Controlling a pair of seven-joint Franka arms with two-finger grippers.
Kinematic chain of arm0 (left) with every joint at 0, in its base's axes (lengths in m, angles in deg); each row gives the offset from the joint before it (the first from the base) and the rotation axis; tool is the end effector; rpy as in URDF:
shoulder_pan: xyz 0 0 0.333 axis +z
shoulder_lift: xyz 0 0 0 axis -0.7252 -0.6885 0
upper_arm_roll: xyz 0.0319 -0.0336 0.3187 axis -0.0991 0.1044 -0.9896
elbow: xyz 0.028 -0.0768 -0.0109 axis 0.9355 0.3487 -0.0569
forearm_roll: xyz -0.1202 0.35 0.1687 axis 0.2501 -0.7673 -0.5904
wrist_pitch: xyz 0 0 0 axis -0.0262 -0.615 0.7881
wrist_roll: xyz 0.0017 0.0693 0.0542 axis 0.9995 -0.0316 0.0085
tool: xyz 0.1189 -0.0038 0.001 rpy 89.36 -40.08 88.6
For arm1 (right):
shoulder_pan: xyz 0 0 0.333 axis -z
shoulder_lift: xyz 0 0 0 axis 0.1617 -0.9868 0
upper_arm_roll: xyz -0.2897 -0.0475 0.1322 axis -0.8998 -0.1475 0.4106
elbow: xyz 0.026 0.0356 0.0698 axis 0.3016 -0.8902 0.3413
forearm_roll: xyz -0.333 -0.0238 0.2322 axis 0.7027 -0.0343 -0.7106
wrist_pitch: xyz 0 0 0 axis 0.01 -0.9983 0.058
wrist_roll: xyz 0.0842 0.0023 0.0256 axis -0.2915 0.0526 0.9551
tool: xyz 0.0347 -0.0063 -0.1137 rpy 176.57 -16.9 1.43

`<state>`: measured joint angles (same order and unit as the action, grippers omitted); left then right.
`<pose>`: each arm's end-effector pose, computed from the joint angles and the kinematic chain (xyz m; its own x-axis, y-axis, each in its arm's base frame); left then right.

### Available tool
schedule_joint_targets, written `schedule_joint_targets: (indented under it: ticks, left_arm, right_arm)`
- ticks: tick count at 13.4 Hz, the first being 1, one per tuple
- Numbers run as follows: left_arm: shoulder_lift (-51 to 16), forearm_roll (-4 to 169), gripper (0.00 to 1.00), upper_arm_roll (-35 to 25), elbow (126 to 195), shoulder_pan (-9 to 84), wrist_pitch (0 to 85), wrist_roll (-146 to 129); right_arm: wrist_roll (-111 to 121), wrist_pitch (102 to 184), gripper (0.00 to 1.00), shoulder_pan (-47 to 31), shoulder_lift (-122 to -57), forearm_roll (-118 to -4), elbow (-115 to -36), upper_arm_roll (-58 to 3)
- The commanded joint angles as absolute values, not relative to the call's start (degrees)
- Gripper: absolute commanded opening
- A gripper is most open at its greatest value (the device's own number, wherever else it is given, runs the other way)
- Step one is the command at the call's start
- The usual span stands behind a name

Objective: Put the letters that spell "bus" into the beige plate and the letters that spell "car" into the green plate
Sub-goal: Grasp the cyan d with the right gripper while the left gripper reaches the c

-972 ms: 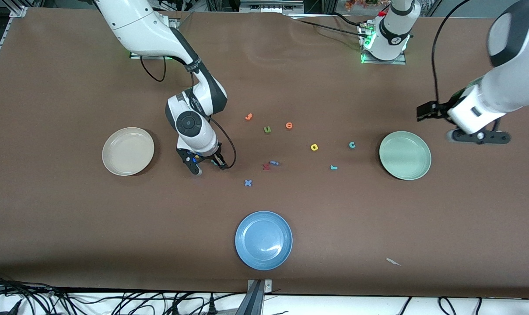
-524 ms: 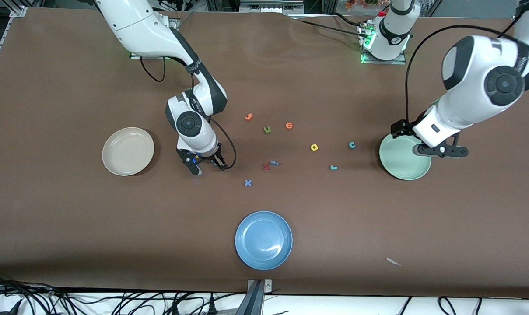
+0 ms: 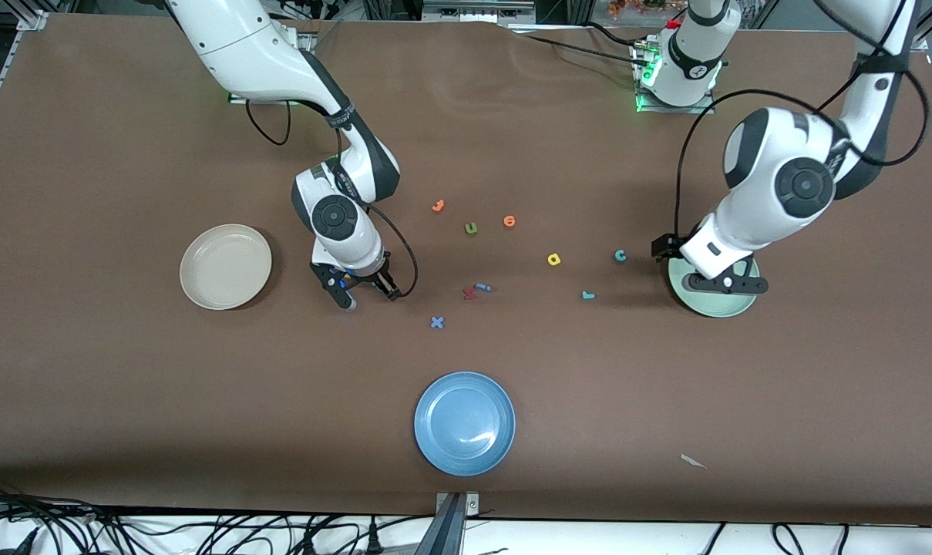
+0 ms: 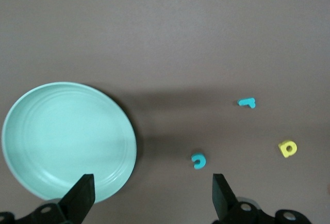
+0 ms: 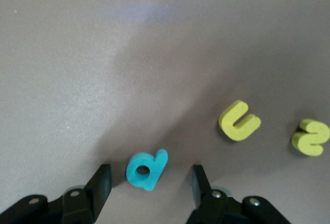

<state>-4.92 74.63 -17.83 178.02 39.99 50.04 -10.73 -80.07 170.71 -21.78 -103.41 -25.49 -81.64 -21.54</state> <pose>0.5759 -0.1220 0.3097 0.9941 -0.0455 -0.0985 -0.0435 -0.9988 0.0222 0.5618 0.3444 0.1535 0.6462 -0.7630 -0.0156 -0.7632 -0.6461 -0.0115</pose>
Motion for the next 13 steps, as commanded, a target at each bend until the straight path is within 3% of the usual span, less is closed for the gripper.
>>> schedule_joint_targets:
  ticks: [1,4,6,10,13]
  left_arm:
    - [-6.22,74.39,1.0,-18.1,181.83,39.46,57.51,-11.5]
    - [-8.07,74.39,1.0,-18.01,185.53,38.58,62.98,-11.5]
    - [-9.03,74.39,1.0,-18.01,187.47,37.61,65.96,-12.2]
    - [-12.81,74.39,1.0,-18.01,188.53,35.77,69.74,-14.31]
    - [-13.61,74.39,1.0,-18.01,189.32,34.63,70.55,-16.41]
  right_arm:
    - [-80.01,171.49,0.72,-22.33,-103.2,-24.2,-82.17,-22.42]
    - [-80.01,171.49,0.67,-22.42,-103.55,-24.2,-82.17,-22.42]
    - [-79.93,171.49,0.42,-22.42,-103.64,-24.2,-82.17,-22.42]
    - [-79.93,171.49,0.08,-22.42,-103.64,-24.2,-82.17,-22.33]
    - [-79.58,171.31,0.0,-22.25,-103.11,-24.2,-81.73,-22.42]
